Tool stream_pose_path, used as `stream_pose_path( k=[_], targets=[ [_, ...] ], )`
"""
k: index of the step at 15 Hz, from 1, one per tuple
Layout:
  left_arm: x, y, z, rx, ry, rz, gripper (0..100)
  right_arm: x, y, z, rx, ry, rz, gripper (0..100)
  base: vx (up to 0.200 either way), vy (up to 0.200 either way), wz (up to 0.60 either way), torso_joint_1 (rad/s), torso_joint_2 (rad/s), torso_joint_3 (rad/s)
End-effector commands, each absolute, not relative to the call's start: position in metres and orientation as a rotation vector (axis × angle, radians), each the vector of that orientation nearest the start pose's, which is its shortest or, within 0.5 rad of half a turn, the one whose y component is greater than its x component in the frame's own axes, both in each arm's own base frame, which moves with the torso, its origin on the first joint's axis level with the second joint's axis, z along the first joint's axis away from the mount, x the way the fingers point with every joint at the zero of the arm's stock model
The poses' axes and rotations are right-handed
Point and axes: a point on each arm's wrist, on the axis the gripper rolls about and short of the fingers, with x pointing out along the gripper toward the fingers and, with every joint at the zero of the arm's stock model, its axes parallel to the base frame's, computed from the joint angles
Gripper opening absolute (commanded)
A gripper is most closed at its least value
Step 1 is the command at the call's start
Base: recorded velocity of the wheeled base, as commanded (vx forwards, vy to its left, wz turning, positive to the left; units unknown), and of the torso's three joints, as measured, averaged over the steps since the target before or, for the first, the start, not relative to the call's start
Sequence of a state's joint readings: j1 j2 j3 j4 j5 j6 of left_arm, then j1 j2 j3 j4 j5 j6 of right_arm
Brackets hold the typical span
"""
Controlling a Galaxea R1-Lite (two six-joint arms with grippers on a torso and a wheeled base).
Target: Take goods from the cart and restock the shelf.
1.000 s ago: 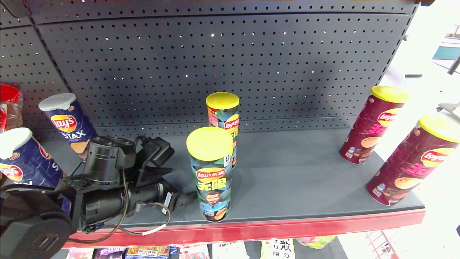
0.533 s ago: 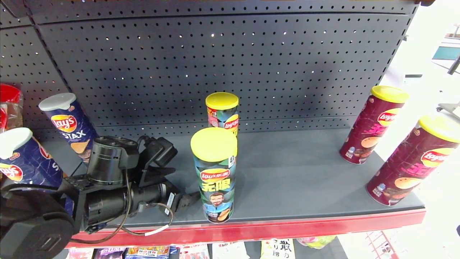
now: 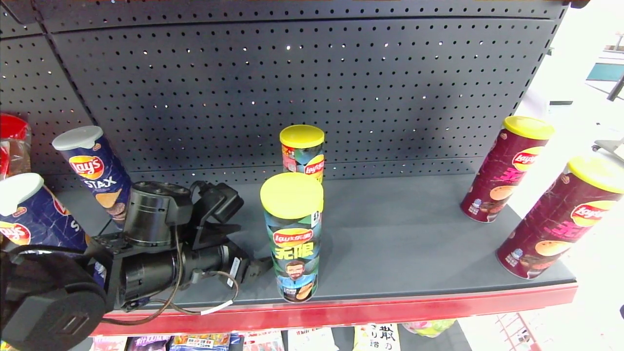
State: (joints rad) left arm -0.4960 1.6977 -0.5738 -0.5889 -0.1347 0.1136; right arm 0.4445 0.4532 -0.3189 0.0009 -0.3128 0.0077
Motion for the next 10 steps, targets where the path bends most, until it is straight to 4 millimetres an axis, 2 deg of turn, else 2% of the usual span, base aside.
stream_pose_path(
  k=[1,3,5,6,8,10],
  targets=[
    [0.230,-0.123,0.118,0.206,0.514,-0.617,100,0.016,0.000,0.167,-0.046,0.136,0.131,100,0.000,0.000,0.00,0.000,0.00,0.000],
    [0.206,-0.105,0.127,0.189,0.486,-0.595,100,0.017,0.000,0.163,-0.051,0.149,0.131,100,0.000,0.000,0.00,0.000,0.00,0.000],
    [0.173,-0.088,0.149,0.169,0.382,-0.586,100,0.017,0.000,0.161,-0.056,0.156,0.125,100,0.000,0.000,0.00,0.000,0.00,0.000],
    [0.151,-0.077,0.160,0.159,0.323,-0.581,100,0.016,0.000,0.159,-0.064,0.158,0.118,100,0.000,0.000,0.00,0.000,0.00,0.000],
    [0.093,-0.045,0.172,0.146,0.256,-0.549,100,0.011,-0.003,0.157,-0.090,0.173,0.103,100,0.000,0.000,0.00,0.000,0.00,0.000],
    [0.037,-0.018,0.168,0.138,0.243,-0.512,100,0.004,-0.006,0.155,-0.108,0.187,0.069,100,0.000,0.000,0.00,0.000,0.00,0.000]
  ],
)
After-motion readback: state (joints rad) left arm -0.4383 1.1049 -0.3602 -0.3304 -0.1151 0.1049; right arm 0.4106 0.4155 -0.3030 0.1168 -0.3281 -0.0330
